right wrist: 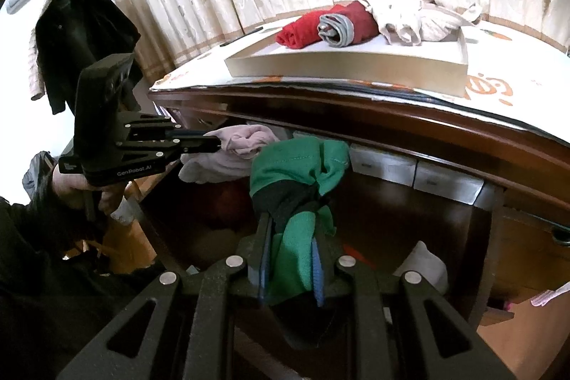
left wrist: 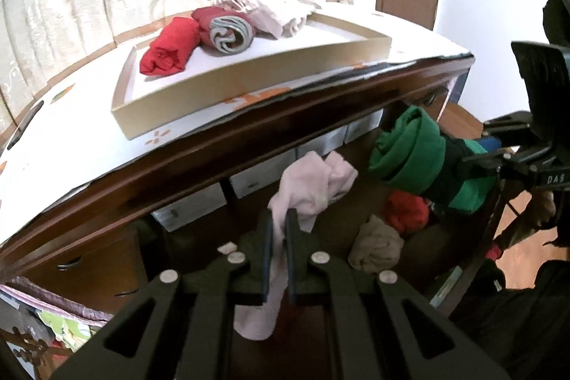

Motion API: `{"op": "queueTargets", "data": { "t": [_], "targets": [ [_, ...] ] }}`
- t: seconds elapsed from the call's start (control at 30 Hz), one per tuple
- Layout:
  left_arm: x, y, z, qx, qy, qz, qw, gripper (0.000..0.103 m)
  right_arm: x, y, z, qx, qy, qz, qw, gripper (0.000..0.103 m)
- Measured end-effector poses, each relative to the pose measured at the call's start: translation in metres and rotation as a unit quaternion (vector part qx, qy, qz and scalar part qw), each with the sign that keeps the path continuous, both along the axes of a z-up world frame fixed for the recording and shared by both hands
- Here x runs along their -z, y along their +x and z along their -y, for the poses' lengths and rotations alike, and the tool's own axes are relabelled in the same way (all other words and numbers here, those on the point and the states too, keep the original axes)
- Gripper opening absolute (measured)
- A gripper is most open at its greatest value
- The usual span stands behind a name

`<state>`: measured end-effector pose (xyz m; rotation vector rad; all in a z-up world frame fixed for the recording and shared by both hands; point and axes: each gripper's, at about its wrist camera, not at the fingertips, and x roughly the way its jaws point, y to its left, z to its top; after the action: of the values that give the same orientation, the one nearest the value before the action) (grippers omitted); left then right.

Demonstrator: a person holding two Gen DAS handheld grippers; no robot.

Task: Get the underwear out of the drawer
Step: 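Lift both garments up out of the drawer with both grippers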

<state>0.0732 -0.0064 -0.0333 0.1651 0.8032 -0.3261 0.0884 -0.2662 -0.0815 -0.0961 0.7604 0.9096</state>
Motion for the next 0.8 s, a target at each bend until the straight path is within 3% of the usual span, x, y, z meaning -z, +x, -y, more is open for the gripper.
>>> {"op": "queueTargets", "data": {
  "t": [0.23,0.37,0.43,0.5,0.53,0.6,0.8],
  "targets": [
    [-0.006,-0.009,-0.001,-0.004,-0.013,0.012,0.9998,0.001,-0.006,-0.008,0.0,0.001,0.019,0.008,1.0,0.02],
    [0.001,-0.008,0.006,0.015,0.005,-0.004,0.9999,0.002,-0.001,-0.009,-0.005,-0.002,0.01,0.005,1.0,0.02],
    [0.008,-0.008,0.015,0.041,0.039,-0.018,0.9982,0.005,0.001,-0.008,-0.005,-0.004,0.01,0.001,1.0,0.02],
    [0.017,-0.006,0.023,0.063,0.055,-0.04,0.9957,0.019,0.0,-0.008,-0.004,-0.004,0.009,0.001,1.0,0.02],
    [0.021,-0.004,0.026,0.07,0.061,-0.049,0.9945,0.037,0.0,-0.007,-0.004,-0.004,0.01,0.001,1.0,0.02],
    [0.031,0.002,0.031,0.076,0.067,-0.067,0.9926,0.062,0.001,-0.007,-0.004,-0.003,0.013,-0.001,1.0,0.02],
    [0.062,0.028,0.049,0.113,0.074,-0.151,0.9792,0.061,0.009,-0.005,-0.005,-0.006,0.012,-0.01,1.0,0.021]
  ]
}}
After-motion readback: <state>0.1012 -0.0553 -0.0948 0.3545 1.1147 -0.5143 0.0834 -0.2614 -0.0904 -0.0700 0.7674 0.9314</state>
